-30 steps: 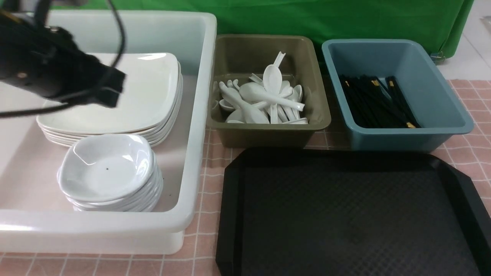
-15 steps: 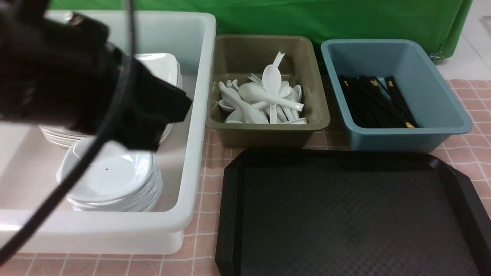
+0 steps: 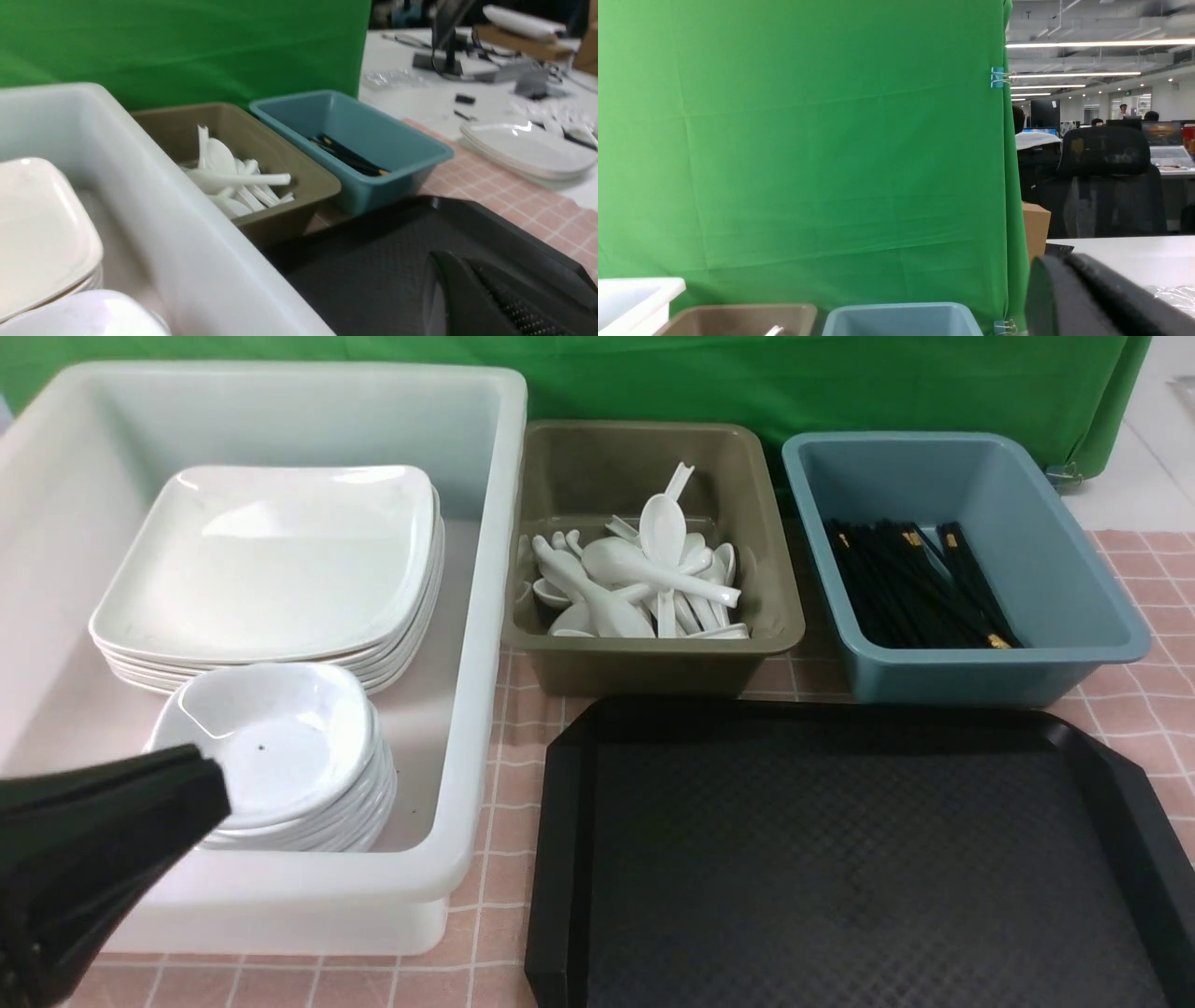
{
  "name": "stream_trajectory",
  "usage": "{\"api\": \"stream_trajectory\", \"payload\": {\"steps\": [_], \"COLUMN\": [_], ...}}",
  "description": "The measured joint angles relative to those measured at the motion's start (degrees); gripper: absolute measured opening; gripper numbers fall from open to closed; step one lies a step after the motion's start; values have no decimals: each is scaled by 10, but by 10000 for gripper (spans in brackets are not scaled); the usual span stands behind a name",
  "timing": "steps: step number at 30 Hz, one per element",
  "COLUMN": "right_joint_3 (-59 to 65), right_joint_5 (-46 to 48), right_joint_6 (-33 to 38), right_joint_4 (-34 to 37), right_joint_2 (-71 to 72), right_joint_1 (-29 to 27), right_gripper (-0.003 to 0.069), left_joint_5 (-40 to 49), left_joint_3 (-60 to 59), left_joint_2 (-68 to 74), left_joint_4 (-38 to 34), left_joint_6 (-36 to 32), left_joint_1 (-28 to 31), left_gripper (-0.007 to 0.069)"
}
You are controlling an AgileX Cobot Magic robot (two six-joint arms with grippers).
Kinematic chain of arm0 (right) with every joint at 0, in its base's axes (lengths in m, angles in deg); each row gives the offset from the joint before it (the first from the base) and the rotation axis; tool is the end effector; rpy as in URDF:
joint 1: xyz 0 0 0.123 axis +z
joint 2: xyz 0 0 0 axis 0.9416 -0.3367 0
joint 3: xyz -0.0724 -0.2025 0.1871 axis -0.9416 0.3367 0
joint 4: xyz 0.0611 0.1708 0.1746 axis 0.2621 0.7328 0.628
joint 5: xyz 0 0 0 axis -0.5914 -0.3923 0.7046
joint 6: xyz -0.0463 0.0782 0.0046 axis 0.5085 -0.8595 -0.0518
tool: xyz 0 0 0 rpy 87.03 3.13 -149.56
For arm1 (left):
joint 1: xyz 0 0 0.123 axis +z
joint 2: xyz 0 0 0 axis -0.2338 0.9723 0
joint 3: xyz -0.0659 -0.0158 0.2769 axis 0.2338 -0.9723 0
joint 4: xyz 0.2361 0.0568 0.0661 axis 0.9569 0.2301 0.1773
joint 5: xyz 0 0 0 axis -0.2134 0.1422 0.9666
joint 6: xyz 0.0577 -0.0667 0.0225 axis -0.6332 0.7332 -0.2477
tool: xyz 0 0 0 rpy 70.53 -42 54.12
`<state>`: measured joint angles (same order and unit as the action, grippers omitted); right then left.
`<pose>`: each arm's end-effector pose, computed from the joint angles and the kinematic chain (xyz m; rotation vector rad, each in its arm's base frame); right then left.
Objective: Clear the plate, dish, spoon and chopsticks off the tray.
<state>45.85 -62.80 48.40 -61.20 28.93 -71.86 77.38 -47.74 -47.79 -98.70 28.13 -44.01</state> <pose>0.0269 -0.0013 0.3378 -0.0069 1.1047 -0.0701 0.0667 -0.0491 0.3172 0.4110 1.6389 -0.5742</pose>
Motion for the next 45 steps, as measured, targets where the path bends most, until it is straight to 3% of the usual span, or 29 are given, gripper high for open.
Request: {"api": "stream_trajectory", "payload": {"steps": [8, 23, 27, 30, 31, 33, 36, 45], "right_joint_3": [0, 0, 0, 0, 0, 0, 0, 0], "right_joint_5": [0, 0, 0, -1, -1, -2, -3, -3], "right_joint_6": [0, 0, 0, 0, 0, 0, 0, 0], "right_joint_4": [1, 2, 2, 2, 2, 3, 3, 3], "right_joint_2": [0, 0, 0, 0, 0, 0, 0, 0], "right_joint_1": [0, 0, 0, 0, 0, 0, 0, 0], "right_gripper": [101, 120, 128, 133, 134, 134, 136, 155], "left_joint_5": [-22, -12, -29, -46, -46, -52, -56, -35], "left_joint_3": [-18, -20, -48, -121, -121, -179, -240, -263], "left_joint_2": [-26, -37, -84, -156, -160, -199, -207, -207], "left_joint_4": [7, 109, 115, 120, 120, 121, 121, 130], "left_joint_6": [0, 1, 2, 3, 3, 3, 3, 3], "left_joint_1": [0, 4, 58, 155, 155, 215, 261, 275], "left_gripper": [4, 4, 4, 4, 4, 4, 4, 4]}}
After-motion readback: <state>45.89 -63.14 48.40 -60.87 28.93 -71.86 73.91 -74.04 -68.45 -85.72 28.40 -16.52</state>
